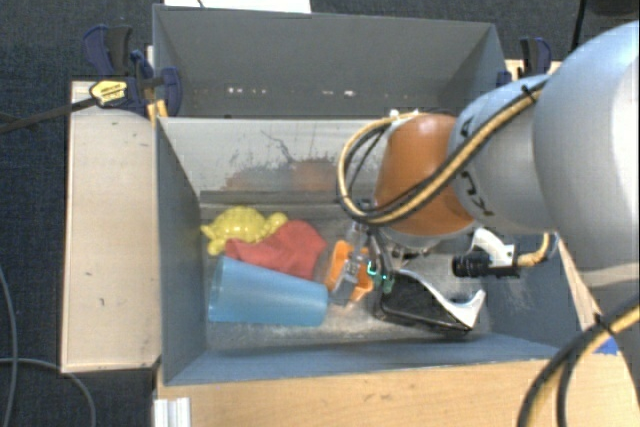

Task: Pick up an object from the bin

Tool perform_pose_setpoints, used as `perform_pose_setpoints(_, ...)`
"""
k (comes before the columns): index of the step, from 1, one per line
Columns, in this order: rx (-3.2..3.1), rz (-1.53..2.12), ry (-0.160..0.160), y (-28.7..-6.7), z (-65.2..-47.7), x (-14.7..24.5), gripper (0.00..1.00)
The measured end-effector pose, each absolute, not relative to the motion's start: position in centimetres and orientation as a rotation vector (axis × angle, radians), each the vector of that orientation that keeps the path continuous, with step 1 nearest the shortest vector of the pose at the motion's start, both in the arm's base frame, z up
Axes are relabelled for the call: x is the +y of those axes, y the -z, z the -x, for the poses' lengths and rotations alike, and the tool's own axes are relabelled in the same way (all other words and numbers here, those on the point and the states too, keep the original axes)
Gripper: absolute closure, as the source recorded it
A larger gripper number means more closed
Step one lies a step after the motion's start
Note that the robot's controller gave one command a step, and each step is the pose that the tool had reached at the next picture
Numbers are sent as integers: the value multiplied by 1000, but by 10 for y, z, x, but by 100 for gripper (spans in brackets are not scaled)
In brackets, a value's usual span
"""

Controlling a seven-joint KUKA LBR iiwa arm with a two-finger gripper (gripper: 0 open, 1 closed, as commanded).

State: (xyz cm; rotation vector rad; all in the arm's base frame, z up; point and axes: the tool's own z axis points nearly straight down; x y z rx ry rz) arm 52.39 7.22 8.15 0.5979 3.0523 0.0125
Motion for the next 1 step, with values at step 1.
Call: perform_pose_setpoints(1,3049,-603,-13,-83,-525,72,100)
